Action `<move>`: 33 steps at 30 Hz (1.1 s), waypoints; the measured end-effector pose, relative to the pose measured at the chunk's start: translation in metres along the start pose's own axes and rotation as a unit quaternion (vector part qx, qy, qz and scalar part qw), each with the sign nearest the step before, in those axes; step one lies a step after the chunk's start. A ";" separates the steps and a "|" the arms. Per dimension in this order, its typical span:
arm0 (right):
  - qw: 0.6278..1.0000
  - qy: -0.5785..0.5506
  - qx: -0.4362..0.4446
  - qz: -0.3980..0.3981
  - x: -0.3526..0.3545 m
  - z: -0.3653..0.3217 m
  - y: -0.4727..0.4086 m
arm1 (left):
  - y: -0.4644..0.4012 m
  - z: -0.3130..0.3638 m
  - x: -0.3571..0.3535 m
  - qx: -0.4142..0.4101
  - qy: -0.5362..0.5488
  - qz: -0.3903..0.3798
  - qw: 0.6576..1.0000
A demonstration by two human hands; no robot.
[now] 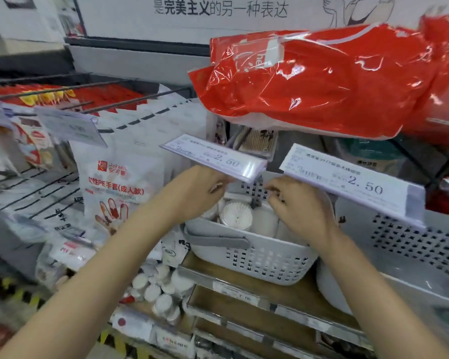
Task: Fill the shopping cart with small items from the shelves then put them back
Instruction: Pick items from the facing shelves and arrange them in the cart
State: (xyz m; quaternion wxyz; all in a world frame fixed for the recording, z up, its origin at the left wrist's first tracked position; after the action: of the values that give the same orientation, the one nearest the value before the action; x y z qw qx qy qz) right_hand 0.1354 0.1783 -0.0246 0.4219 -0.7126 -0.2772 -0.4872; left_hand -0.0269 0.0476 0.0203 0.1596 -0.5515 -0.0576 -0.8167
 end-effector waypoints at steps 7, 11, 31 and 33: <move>0.958 -0.153 0.209 0.124 -0.006 -0.076 0.034 | 0.132 -0.043 -0.025 0.063 -0.102 0.127 0.985; 0.918 -0.191 0.333 0.097 -0.029 -0.141 0.042 | 0.220 -0.082 -0.063 0.250 -0.092 0.122 0.956; 0.777 -0.300 0.416 -0.363 -0.251 -0.476 0.052 | 0.550 -0.273 -0.044 0.712 0.095 0.266 0.642; 0.787 -0.290 0.383 -0.388 -0.268 -0.491 0.043 | 0.557 -0.298 -0.036 0.713 0.100 0.257 0.645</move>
State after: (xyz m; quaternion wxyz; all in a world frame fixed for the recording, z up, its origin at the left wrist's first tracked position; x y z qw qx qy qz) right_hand -0.1560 -0.2664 -0.2049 0.3354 -0.4329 -0.8034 -0.2338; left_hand -0.0967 -0.5509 -0.1735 0.7119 -0.1748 -0.4612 -0.4999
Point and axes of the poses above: each hand's wrist, its own y-axis away from the middle knuckle, its own x-axis out of the back of the hand, z = x × y, the point moved 1 cm from there along -y, towards the middle knuckle, and after that the axes turned 10 degrees about x, right-handed, at the moved point
